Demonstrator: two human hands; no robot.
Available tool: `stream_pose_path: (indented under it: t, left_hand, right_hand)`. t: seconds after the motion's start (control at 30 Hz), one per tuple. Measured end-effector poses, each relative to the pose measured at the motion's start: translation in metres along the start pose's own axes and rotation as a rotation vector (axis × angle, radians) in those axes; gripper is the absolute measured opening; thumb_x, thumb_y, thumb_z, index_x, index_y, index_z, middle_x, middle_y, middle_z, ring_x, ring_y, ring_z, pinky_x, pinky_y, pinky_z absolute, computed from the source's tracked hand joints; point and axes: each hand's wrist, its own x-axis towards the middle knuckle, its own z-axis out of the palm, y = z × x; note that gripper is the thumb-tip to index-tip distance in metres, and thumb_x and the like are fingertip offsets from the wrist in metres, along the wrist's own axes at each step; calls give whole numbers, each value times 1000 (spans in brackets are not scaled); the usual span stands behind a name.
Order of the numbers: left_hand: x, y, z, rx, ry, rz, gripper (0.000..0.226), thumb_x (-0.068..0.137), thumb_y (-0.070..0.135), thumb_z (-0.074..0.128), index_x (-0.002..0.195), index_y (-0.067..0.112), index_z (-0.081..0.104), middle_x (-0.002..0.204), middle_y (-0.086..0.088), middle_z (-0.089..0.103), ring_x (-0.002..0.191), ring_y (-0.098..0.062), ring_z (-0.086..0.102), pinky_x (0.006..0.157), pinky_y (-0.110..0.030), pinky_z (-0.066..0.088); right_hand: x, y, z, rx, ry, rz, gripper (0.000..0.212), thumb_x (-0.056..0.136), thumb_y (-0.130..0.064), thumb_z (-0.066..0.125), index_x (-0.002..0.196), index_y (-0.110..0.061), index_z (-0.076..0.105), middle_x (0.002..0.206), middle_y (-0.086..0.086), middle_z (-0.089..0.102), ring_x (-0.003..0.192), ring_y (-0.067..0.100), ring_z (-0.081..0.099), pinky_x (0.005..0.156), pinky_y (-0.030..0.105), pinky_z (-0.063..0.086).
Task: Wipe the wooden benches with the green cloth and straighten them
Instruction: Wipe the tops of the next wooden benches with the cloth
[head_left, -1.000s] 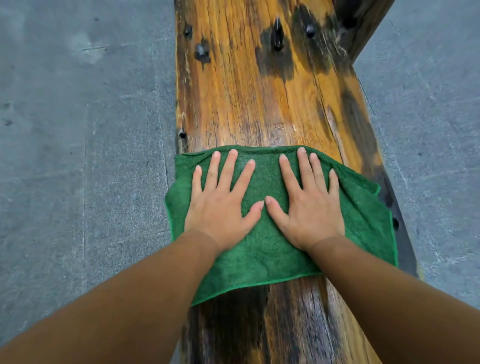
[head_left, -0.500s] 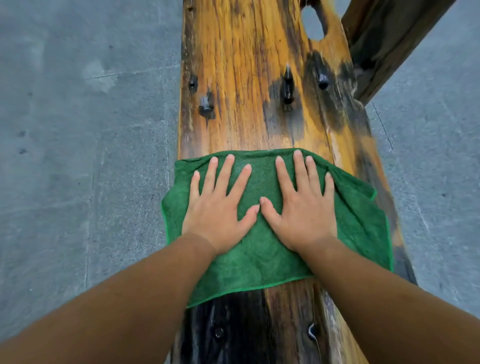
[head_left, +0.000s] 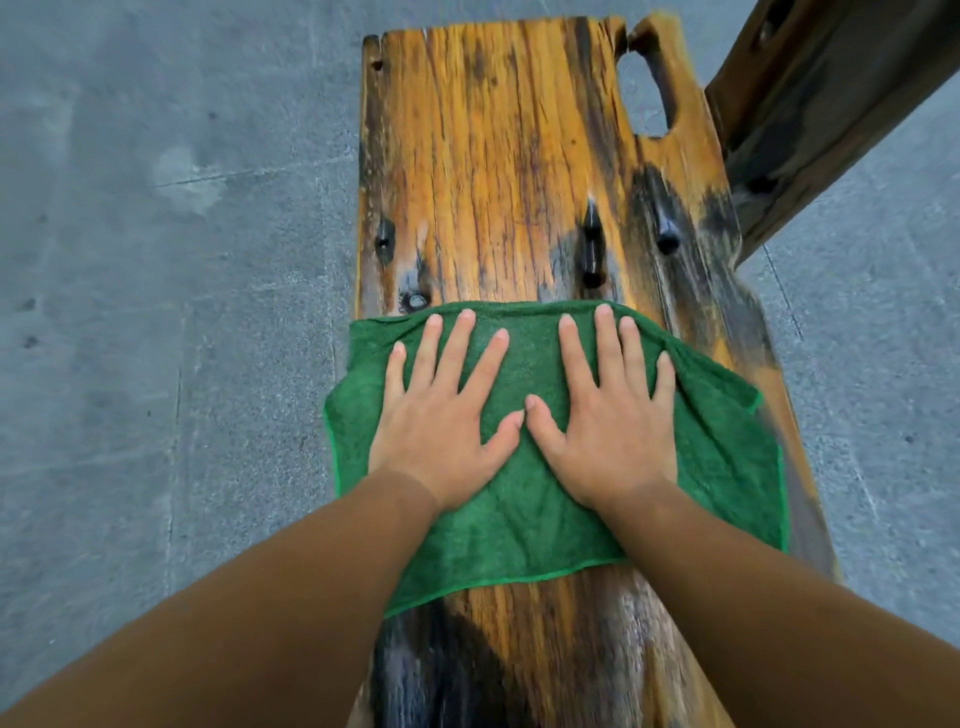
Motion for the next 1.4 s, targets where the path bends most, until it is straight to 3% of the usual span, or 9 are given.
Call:
stream_pose_path:
  t: [0.37,0.6,0.97,1.4]
  left_hand:
    - [74,-19,-8,-23,-12,7,73,92,62,26,157,31,12,167,-5,2,153,-30,-2,121,-58,6]
    - [140,-36,-16,-30,-22,19,73,92,62,21,157,33,5,167,-3,-4,153,-29,-9,121,-57,0]
    - [194,-45,-23,-6,-24,28,77,90,58,30,158,28,9,167,-8,0,153,-33,-4,120,-61,8]
    - [339,-79,-44,-1,7,6,75,89,58,30,157,30,14,166,-7,7,153,-32,2,120,-60,9]
  right_hand:
    - [84,-6,-8,-41,2,25,80,90,-68,17,159,-31,-1,169,4,0,155,22,-4,123,55,6]
    - [141,-12,-12,-19,41,68,78,92,-67,19,159,-31,0,169,4,-2,156,23,-1,123,56,8]
    - [212,-13,-22,-3,45,43,79,90,-63,26,159,-30,7,169,4,1,156,23,1,123,57,12]
    - [357,-18,-43,-4,44,60,79,88,-61,30,159,-27,15,168,8,6,155,27,7,122,58,11]
